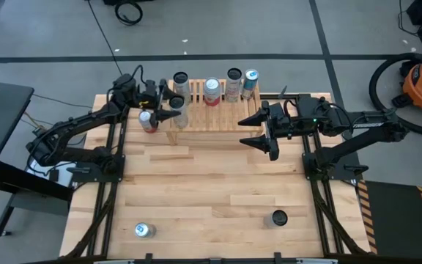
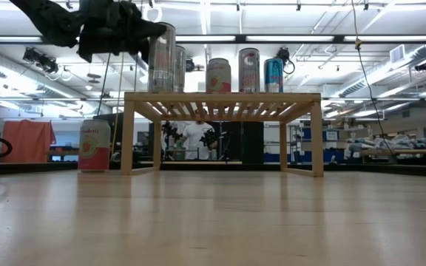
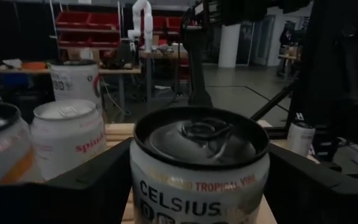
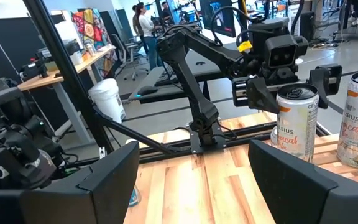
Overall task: Place canned beverage on shelf
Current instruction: Put the white yellow soda can on the shelf aligned with the other white yellow soda can
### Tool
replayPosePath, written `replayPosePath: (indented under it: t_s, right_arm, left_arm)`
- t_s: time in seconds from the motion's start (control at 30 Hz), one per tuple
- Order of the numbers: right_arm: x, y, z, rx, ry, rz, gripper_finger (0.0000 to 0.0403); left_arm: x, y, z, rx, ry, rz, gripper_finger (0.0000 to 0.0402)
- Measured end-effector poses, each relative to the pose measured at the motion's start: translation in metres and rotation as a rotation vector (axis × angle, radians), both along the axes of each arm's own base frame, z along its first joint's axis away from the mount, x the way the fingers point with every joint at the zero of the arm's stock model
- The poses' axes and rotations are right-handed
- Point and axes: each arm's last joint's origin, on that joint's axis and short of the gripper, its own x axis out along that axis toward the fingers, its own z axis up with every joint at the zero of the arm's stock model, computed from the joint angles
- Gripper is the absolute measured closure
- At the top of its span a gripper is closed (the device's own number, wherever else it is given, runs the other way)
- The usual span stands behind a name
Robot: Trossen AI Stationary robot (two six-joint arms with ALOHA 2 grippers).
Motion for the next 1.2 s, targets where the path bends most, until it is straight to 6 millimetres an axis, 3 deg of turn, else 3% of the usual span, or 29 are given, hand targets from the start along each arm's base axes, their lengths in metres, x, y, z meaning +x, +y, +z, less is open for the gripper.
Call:
replayPosePath:
  t_s: [0.43,0.57,0.77,0.9,1.07,1.2]
  right_arm:
    - [0.0,0.0,0.0,0.0,0.001,0.001,0.0091]
    - [0.0,0.0,0.0,-0.001,0.004,0.0,0.0091]
    - [0.0,0.0,-0.003,-0.003,0.026,0.0,0.0091]
    - [0.0,0.0,-0.002,-0.003,0.025,0.0,0.0091]
    - [0.0,0.0,-0.002,-0.002,0.018,0.0,0.0091]
    - [0.0,0.0,-0.002,-0.007,0.019,0.001,0.0091]
  left_arm:
    - [-0.002,-0.002,0.02,0.032,-0.134,-0.015,0.0088]
    - [0.0,0.0,0.044,0.0,-0.168,-0.034,0.0088]
    - [0.006,-0.006,0.091,-0.06,-0.121,-0.199,0.0088]
    - [0.011,-0.013,0.11,-0.108,-0.069,-0.248,0.0088]
    - [0.011,-0.026,0.113,-0.133,-0.014,-0.219,0.0088]
    - [0.006,-0.05,0.106,-0.107,0.072,-0.147,0.0088]
